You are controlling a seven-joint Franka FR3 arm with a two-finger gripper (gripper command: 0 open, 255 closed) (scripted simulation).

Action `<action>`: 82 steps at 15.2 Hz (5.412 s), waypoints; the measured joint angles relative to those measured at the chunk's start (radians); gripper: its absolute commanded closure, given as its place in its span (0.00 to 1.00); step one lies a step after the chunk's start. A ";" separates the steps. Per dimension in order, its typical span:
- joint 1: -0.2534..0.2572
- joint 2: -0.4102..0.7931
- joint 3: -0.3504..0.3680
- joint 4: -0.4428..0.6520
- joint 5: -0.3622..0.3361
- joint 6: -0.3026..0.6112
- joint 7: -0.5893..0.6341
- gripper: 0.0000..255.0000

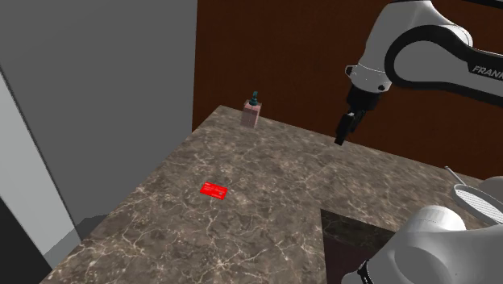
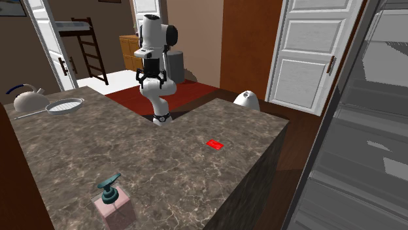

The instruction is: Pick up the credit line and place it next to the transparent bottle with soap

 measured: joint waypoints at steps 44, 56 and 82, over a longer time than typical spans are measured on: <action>0.495 0.924 0.069 -0.064 0.816 1.564 -0.651 0.00; 0.491 0.928 0.080 -0.053 0.828 1.570 -0.664 1.00; 0.536 0.717 -0.044 -0.037 0.400 1.328 -0.276 1.00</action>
